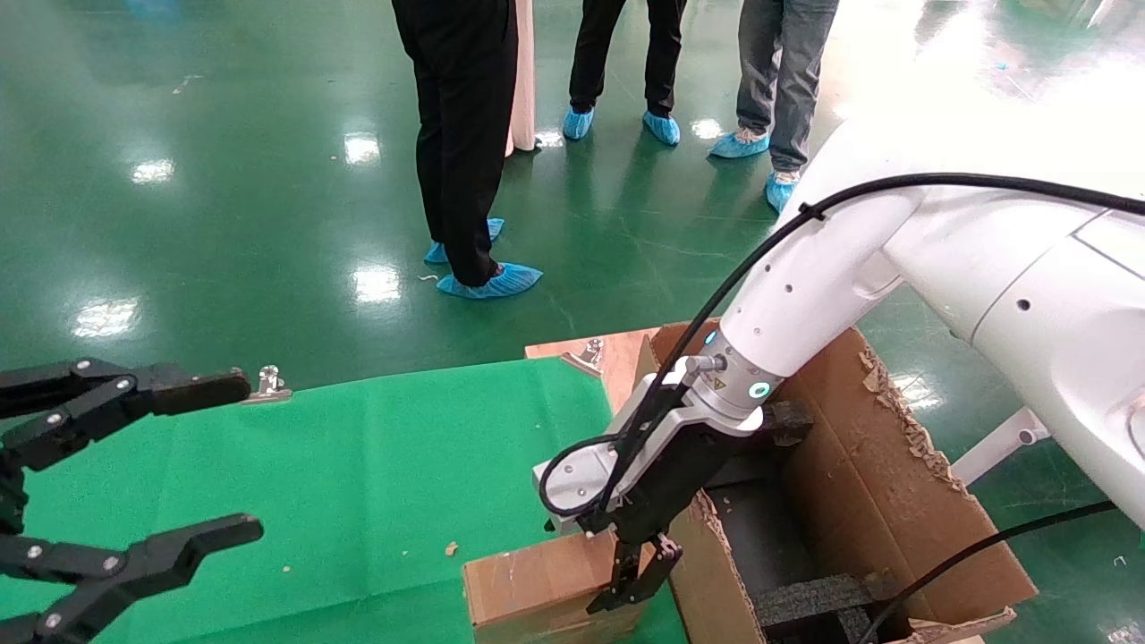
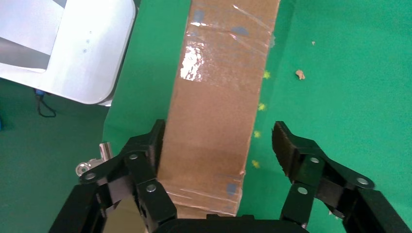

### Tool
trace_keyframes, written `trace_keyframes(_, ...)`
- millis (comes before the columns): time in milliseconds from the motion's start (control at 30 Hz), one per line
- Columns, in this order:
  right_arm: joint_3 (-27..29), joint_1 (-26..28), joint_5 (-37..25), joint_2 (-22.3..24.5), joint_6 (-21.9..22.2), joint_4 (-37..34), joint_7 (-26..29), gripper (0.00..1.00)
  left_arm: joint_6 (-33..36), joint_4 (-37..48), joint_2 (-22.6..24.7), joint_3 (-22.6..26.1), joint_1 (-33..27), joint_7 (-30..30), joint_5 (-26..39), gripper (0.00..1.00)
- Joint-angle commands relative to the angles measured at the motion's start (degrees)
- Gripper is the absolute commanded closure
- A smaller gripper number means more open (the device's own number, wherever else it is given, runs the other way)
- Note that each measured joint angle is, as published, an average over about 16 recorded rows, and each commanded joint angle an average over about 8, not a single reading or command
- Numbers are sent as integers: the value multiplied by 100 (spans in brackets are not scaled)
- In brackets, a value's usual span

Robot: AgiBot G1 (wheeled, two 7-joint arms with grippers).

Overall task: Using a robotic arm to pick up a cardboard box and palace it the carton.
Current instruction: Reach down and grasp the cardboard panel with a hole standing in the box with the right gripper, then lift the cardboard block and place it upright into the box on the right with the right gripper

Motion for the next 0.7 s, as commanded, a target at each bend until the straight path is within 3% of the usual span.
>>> trace_keyframes(33, 5, -4, 2, 4, -1, 5, 4, 100, 0, 0, 0, 0, 0, 0, 0, 0)
trace_keyframes(700, 5, 24, 40, 41, 6, 12, 10, 100, 1, 1, 0, 1, -1, 0, 0, 0)
